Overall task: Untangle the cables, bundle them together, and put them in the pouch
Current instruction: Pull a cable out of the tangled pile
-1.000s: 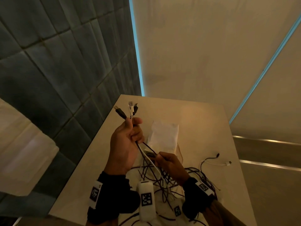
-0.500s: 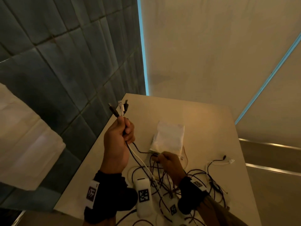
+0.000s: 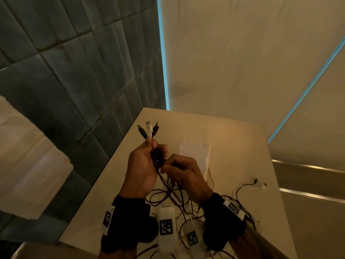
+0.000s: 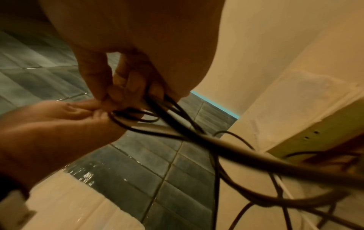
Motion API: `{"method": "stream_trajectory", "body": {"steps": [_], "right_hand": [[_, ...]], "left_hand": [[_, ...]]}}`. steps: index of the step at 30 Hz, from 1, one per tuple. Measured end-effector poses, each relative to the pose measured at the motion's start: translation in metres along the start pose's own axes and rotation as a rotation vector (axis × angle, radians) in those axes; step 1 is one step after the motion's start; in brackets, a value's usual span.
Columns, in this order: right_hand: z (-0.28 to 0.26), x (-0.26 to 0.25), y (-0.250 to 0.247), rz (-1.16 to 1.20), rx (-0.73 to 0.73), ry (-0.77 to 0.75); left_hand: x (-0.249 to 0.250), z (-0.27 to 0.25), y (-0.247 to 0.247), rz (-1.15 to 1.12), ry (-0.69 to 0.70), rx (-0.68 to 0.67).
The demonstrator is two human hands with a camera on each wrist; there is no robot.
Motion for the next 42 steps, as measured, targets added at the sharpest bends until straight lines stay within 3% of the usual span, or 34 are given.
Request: {"method": "stream_trajectory", "body": {"steps": [5,14,25,29,33,38,42], "right_hand": [[-0.001,0.027,-0.013,-0.059,-0.033,0.061],[-0.008,0.099,-0.030,-0.150,0.014,0.277],[-0.011,0.134,-0.027,-0.258,0.071,0.277],[0.005,0.117,-0.022,-0.410,0.180,0.231],[0.023,0.066,-0.013,-0.127,0.266,0.251],[0.026,0.003,0.015,-0.083,0.129,0.010],[0.020,-0.002,0.016,-0.035,0.043,-0.036]], "left_hand": [[0.004,-0.002,0.004,-0.141,0.024,-0.138],[0.013,-0.004,-0.003,-0.131,0.134,-0.198],[0.026,-0.005,-0.013,-0.126,0.226,-0.099],[0.026,-0.003,-0.016,-0.002,0.259,-0.038],[0.018,-0.003,-0.018,0.180,0.294,0.108],[0.001,0.004,-0.019,0.214,0.209,0.214],[0.005,0.004,-0.017,0.082,0.091,0.090]]}}
Point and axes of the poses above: each hand's wrist, its own z-axis towards the middle knuckle, its own y-axis out of the palm, x = y × z, the point moved 1 cm from there along z, towards the middle knuckle, and after that the axes turned 12 degrees about x, right-handed, at the moved point
